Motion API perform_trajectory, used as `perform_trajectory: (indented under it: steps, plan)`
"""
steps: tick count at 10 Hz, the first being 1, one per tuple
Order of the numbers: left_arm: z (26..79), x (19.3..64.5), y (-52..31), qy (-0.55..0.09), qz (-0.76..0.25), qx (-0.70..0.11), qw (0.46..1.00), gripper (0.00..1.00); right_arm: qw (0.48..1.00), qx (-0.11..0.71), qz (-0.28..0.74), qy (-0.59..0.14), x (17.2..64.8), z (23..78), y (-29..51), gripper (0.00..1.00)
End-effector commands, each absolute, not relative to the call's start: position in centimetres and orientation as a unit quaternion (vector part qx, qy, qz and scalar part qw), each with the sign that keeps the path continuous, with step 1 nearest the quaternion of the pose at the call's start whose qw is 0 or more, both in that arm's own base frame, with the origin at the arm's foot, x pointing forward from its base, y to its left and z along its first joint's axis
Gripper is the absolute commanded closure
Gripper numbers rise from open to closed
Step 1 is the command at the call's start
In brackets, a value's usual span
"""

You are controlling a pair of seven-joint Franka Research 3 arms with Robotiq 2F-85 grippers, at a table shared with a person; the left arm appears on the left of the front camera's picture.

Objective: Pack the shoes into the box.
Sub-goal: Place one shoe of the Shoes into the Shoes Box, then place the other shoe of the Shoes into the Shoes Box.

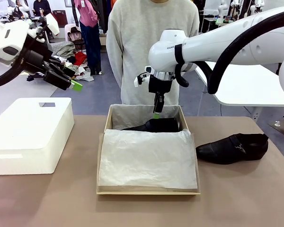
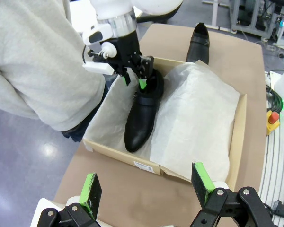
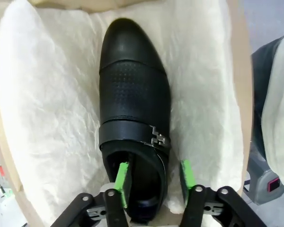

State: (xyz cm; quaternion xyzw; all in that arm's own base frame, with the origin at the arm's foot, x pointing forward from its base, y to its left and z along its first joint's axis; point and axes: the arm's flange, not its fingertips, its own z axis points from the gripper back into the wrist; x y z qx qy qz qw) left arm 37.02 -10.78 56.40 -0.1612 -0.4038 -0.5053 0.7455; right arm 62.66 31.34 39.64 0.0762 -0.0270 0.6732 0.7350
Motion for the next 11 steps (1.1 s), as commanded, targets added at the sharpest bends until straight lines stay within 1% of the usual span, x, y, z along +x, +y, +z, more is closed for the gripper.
perform_trajectory:
  steps: [1, 6, 8, 11]
  plan:
    - [56.3, 37.2, -10.6, -0.409, -0.511, -0.170, 0.737, 0.00, 0.724, 0.067, 0.685, -0.043, 61.8, 41.8, 30.6, 0.00]
    - [56.3, 37.2, -10.6, -0.409, -0.511, -0.170, 0.737, 0.00, 0.721, 0.047, 0.689, -0.058, 60.2, 44.3, 29.0, 0.00]
    - [56.3, 37.2, -10.6, -0.409, -0.511, -0.170, 0.737, 0.00, 0.708, 0.012, 0.703, -0.067, 58.4, 46.1, 27.3, 0.00]
    - [56.3, 37.2, -10.6, -0.409, -0.511, -0.170, 0.737, 0.00, 0.688, -0.037, 0.721, -0.068, 54.7, 48.3, 21.7, 0.00]
